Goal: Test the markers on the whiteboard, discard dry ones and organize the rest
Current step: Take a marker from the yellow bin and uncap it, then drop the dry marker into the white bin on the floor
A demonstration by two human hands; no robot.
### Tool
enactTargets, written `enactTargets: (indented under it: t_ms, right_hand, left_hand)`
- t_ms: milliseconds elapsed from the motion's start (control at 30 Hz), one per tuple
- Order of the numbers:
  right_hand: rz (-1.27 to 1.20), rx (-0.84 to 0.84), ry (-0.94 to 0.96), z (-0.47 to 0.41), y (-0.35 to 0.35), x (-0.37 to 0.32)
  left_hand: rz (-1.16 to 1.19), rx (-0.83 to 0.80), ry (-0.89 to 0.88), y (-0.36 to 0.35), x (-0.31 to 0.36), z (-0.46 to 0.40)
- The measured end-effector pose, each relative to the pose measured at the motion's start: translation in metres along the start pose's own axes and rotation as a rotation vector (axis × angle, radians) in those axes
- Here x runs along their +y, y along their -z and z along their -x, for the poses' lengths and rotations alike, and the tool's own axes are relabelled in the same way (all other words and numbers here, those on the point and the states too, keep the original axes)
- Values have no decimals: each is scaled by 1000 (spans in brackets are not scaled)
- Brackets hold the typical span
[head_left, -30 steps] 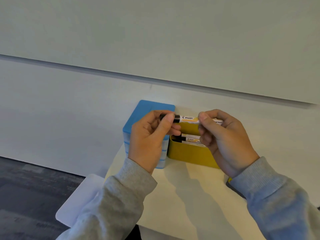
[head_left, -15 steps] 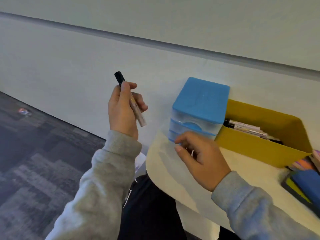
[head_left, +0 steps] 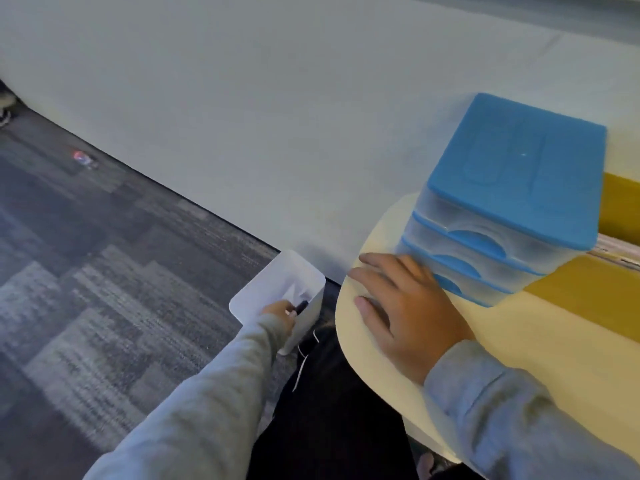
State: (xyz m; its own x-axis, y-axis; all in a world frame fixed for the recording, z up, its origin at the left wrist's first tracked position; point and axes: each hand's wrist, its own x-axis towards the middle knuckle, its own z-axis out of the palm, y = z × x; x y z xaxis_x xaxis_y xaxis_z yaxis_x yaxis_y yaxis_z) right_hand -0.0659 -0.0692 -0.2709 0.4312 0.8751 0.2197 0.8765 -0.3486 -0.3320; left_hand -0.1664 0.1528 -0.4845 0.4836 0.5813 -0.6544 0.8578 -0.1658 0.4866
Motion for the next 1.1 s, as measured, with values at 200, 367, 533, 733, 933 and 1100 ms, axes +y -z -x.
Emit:
enactTargets:
  t_ms: [200,367,533,733,933,1100]
  right_hand:
    - [13,-19,5,-3,-1,3]
    - [4,-21,2,-2,1,3]
    - [3,-10,6,-3,-1,3]
    - [0,2,6,-3,-3,3]
    - [-19,-9,-9,-3,0,0]
    - [-126,-5,-25,0,4,4]
  left_hand:
    - [-48,134,-29,2,-6,-21]
    - [-411,-86,22,22,4,-29]
    - [-505,-70,89,22,-4,-30]
    - [-297,82,33,28,-5,-18]
    - [253,319,-57,42,41,22]
    - [377,466,-440,56,100,90]
